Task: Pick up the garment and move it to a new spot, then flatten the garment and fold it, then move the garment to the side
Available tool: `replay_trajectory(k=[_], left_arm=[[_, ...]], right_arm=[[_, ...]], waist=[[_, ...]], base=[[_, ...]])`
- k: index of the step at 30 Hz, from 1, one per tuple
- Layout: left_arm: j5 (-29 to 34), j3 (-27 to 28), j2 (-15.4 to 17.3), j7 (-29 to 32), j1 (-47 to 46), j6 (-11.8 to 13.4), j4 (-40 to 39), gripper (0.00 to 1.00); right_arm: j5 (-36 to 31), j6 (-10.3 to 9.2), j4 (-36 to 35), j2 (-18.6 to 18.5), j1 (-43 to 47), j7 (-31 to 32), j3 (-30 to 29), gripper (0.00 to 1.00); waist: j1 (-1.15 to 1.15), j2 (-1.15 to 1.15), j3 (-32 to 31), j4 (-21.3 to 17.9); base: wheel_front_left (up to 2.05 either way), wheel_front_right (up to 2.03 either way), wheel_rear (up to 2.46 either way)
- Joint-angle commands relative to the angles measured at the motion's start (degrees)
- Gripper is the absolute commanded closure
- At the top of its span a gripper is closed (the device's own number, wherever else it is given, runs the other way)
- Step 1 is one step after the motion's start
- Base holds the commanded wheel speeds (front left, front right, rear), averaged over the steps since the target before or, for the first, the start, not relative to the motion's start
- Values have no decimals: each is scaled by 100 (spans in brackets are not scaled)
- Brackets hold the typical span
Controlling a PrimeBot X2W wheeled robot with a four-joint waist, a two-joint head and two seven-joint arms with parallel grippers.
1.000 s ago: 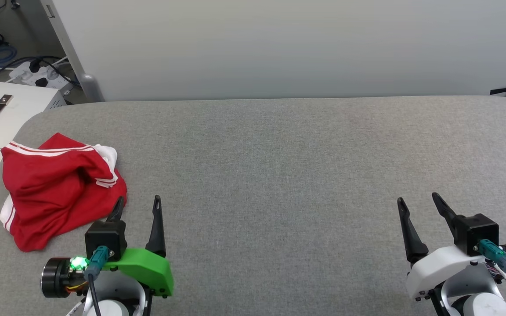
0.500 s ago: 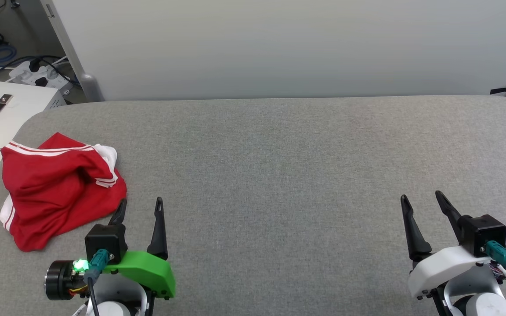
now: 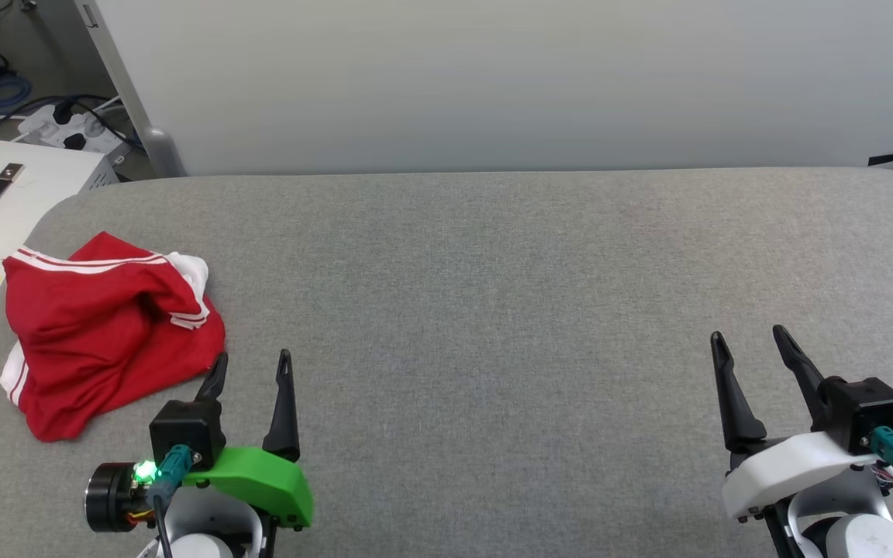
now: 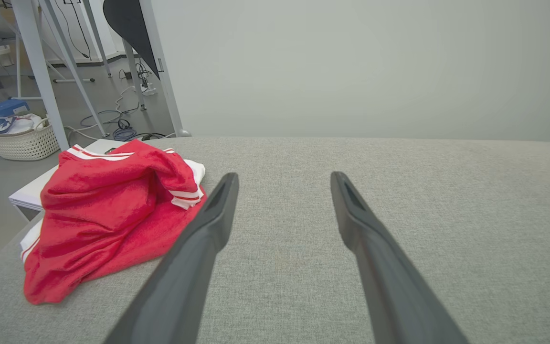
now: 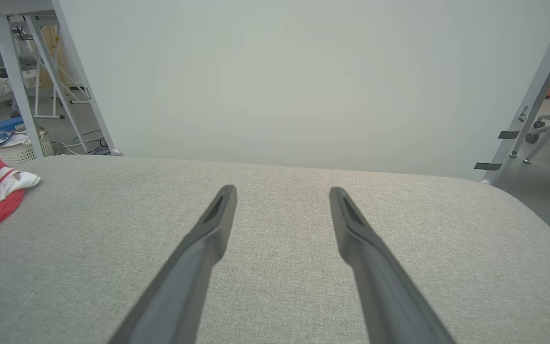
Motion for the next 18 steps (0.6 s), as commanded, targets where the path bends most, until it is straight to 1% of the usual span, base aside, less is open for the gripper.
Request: replay_trajectory(k=[1, 10, 18], left_arm=[[-55, -8, -8, -69, -17, -11, 26, 0], [-151, -43, -10, -174, -18, -44, 40, 0], [-212, -57, -12, -271, -28, -69, -45, 0]], right_arm=[[57, -2, -46, -3, 46, -64, 1, 0], [12, -2, -17, -3, 68, -169, 7, 0], [112, -3, -85, -3, 68, -266, -18, 0]], waist=[[0, 0, 3, 4], [0, 0, 13, 23], [0, 0, 46, 23]], base=[[0, 0, 0], [0, 0, 0], [0, 0, 0]])
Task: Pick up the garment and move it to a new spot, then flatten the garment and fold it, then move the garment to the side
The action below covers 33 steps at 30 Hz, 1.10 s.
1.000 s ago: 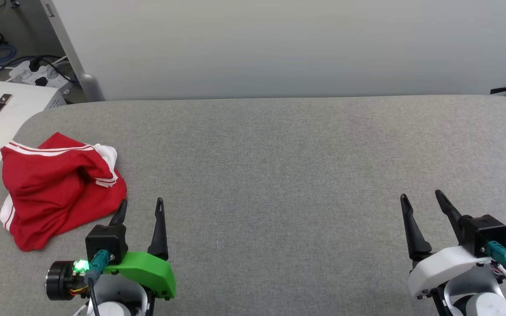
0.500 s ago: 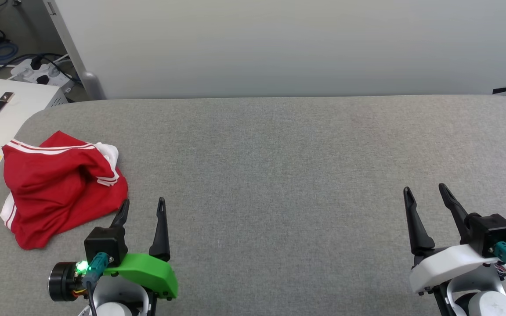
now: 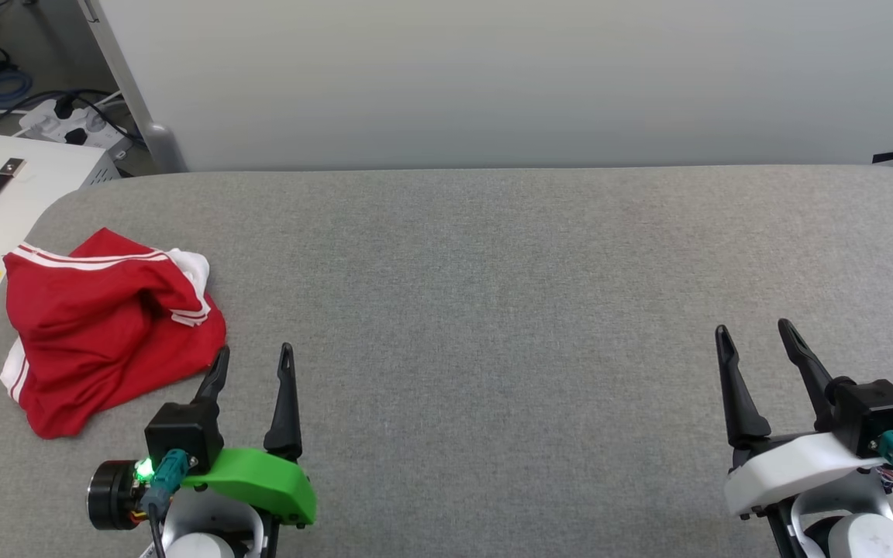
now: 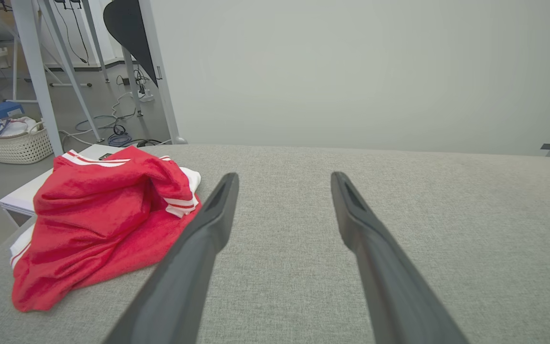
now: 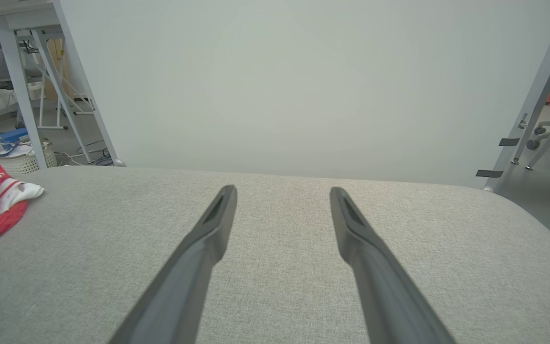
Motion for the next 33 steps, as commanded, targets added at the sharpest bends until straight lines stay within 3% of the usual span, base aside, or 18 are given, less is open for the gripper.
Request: replay_trajectory(k=[1, 23, 33], left_arm=[[-76, -17, -12, -55, -24, -21, 1, 0], [-204, -191, -17, -316, -70, -63, 475, 0], [-251, -212, -19, -434, -118, -82, 538, 0]], right_arm=[[45, -3, -32, -3, 67, -60, -15, 0], [131, -3, 346, -4, 85, -320, 14, 0], [233, -3, 378, -4, 126, -438, 143, 0]], waist=[[0, 0, 7, 2], [0, 0, 52, 53], [0, 0, 80, 451]], base=[[0, 0, 0], [0, 0, 0], [0, 0, 0]])
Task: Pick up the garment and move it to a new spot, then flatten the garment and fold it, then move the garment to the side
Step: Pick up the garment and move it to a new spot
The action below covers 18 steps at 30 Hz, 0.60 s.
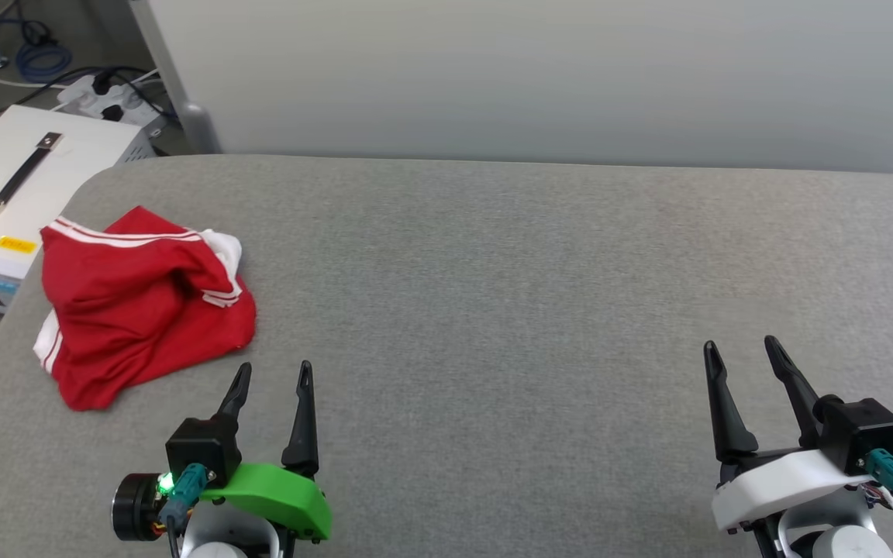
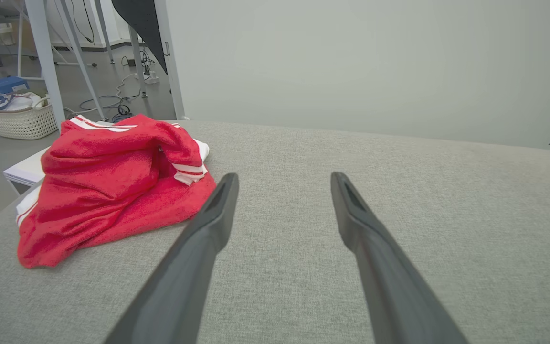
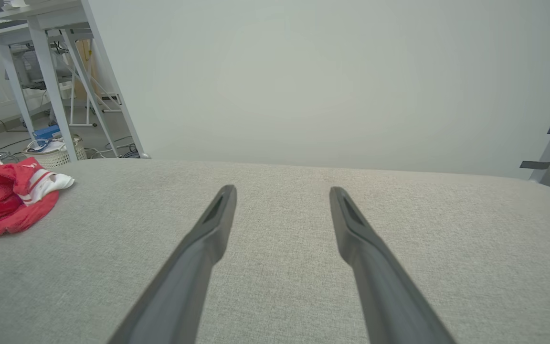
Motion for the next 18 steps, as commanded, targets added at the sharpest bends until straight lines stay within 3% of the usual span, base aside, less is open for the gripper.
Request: replay_trajectory(k=[1, 18], left_arm=[[-49, -10, -18, -69, -96, -27, 32, 0], [-200, 34, -22, -295, -59, -84, 187, 0]], right_arm=[[64, -2, 17, -4, 70, -64, 31, 0], [201, -3, 128, -4, 57, -290, 281, 0]], waist=[[0, 0, 6, 195], [0, 0, 8, 1758]], base=[[0, 0, 0], [0, 0, 0]])
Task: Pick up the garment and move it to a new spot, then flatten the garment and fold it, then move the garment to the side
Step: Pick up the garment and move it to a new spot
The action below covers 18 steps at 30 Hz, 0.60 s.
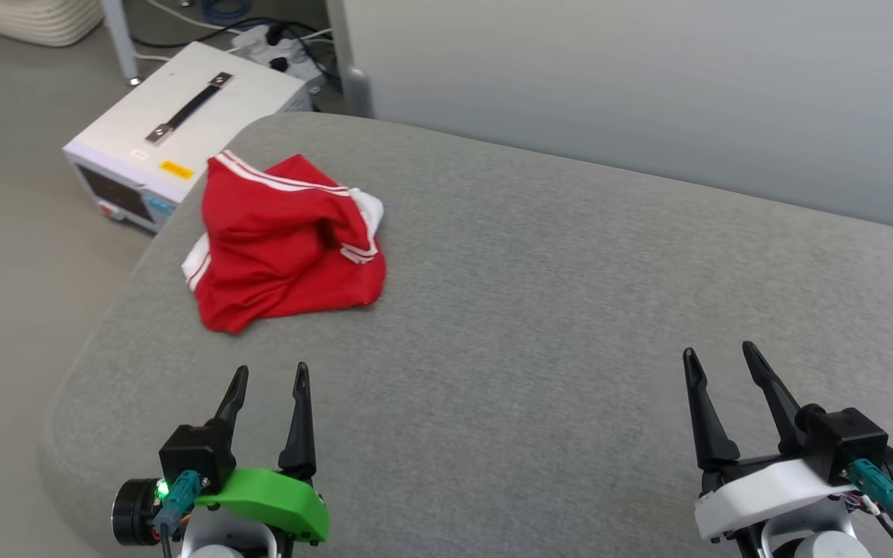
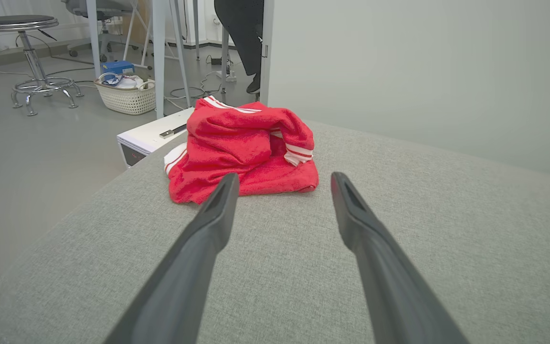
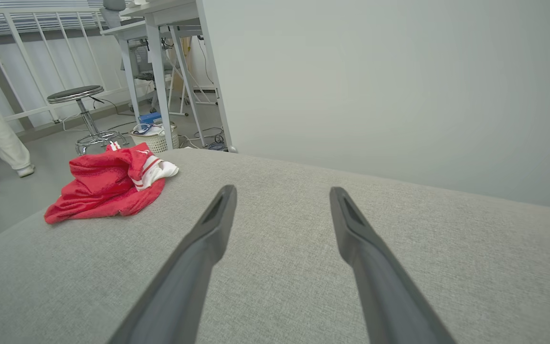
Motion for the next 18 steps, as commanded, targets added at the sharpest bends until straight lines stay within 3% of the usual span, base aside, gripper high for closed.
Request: replay_trajectory(k=[1, 10, 18], left_arm=[[-66, -6, -18, -56, -47, -30, 40, 0], [-161, -85, -20, -164, -42, -51, 89, 0], [-250, -149, -22, -237, -48, -35, 104, 0]], right_arm=[[54, -3, 33, -9, 29, -57, 8, 0], [113, -3, 143, -9, 52, -165, 118, 0], [129, -3, 227, -9, 27, -238, 166, 0]], waist=[[0, 0, -10, 397], [0, 0, 7, 874], [0, 0, 48, 1067]], base=[[0, 0, 0], [0, 0, 0], [0, 0, 0]])
